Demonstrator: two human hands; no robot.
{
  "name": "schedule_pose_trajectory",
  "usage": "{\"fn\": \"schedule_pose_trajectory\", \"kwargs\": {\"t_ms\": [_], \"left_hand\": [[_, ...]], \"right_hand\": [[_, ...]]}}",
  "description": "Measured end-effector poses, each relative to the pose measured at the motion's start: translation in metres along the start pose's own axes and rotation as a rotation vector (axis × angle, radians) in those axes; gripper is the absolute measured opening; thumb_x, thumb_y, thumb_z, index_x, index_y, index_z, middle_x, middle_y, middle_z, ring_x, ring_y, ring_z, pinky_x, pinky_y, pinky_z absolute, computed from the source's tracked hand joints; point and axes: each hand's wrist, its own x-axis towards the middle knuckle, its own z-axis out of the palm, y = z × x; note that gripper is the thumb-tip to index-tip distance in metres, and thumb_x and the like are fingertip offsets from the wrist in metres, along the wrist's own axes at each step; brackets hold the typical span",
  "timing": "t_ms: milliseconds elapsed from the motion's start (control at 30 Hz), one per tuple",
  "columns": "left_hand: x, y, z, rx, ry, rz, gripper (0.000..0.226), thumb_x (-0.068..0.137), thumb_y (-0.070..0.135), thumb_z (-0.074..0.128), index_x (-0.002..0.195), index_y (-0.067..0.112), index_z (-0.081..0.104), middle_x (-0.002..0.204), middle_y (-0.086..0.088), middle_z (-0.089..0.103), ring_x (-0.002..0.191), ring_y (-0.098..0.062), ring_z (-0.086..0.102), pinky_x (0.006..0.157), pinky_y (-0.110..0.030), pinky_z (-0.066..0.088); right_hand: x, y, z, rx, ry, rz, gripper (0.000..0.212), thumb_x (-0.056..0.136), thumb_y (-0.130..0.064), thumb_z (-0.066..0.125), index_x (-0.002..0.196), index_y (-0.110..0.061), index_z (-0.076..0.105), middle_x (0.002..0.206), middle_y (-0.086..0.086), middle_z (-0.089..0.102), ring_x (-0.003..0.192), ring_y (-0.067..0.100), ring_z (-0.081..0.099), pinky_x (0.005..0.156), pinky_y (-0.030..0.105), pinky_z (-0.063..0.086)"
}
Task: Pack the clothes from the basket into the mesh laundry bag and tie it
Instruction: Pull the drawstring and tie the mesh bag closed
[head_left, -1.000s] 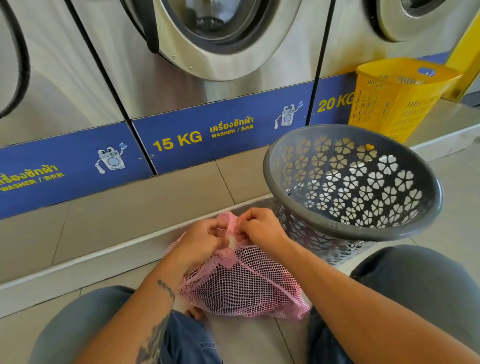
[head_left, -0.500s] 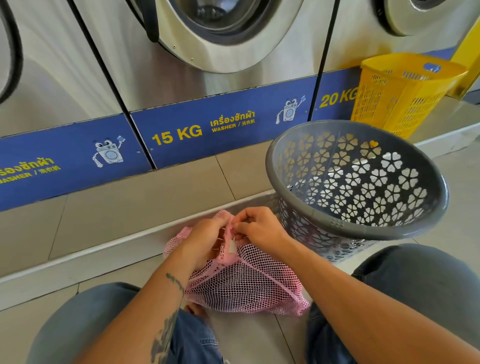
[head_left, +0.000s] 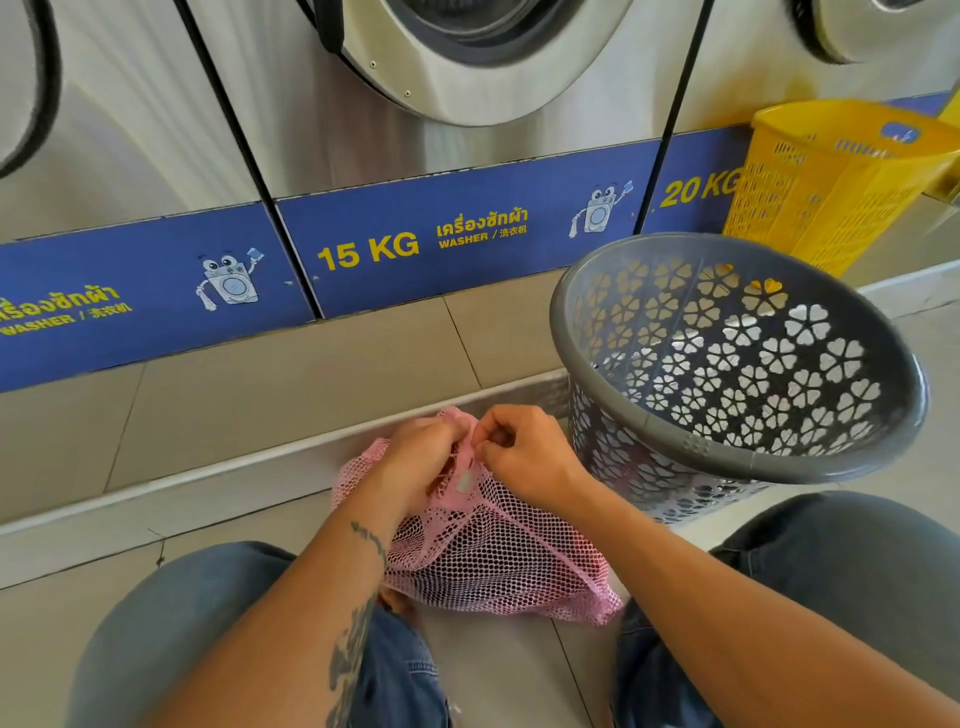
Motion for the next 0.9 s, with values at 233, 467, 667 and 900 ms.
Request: {"fn": "schedule_pose_trajectory", "kwargs": {"t_ms": [233, 467, 667, 900], "left_hand": [[-0.004, -0.005, -0.002, 0.008, -0.254, 0.027, 0.045, 0.086, -0.007, 0.053, 0.123, 0.015, 0.065, 0.109, -0.017, 0.071, 0.088, -0.026, 0.065, 0.074, -0.037, 0.053], [-0.013, 0.001, -0.009, -0.077, -0.180, 0.035, 0.059, 0.082, -0.022, 0.055, 0.132, 0.009, 0.059, 0.098, -0.020, 0.069, 0.059, -0.017, 0.066, 0.053, -0.029, 0.053], [-0.025, 0.007, -0.008, -0.006, -0.178, 0.080, 0.049, 0.084, -0.019, 0.059, 0.125, 0.007, 0.063, 0.086, -0.012, 0.066, 0.046, -0.006, 0.061, 0.041, -0.019, 0.045], [-0.020, 0.004, -0.008, 0.179, -0.201, 0.151, 0.053, 0.079, -0.009, 0.070, 0.120, 0.024, 0.067, 0.115, -0.015, 0.067, 0.084, -0.023, 0.067, 0.059, -0.028, 0.052]], "right_hand": [[-0.008, -0.001, -0.002, 0.024, 0.194, 0.001, 0.016, 0.084, -0.002, 0.062, 0.080, -0.017, 0.068, 0.063, -0.011, 0.062, 0.053, 0.003, 0.055, 0.053, 0.019, 0.048], [-0.010, 0.000, -0.006, 0.039, 0.086, -0.023, 0.023, 0.086, -0.003, 0.063, 0.096, -0.016, 0.079, 0.087, -0.006, 0.075, 0.075, 0.001, 0.068, 0.072, 0.011, 0.055], [-0.008, 0.001, -0.015, -0.058, 0.003, -0.075, 0.024, 0.090, -0.004, 0.062, 0.100, -0.019, 0.079, 0.090, -0.002, 0.077, 0.081, 0.010, 0.070, 0.077, 0.025, 0.059], [-0.003, 0.010, -0.020, -0.163, -0.016, -0.154, 0.021, 0.083, -0.004, 0.065, 0.089, -0.022, 0.076, 0.069, -0.006, 0.069, 0.063, 0.007, 0.062, 0.060, 0.020, 0.050]]}}
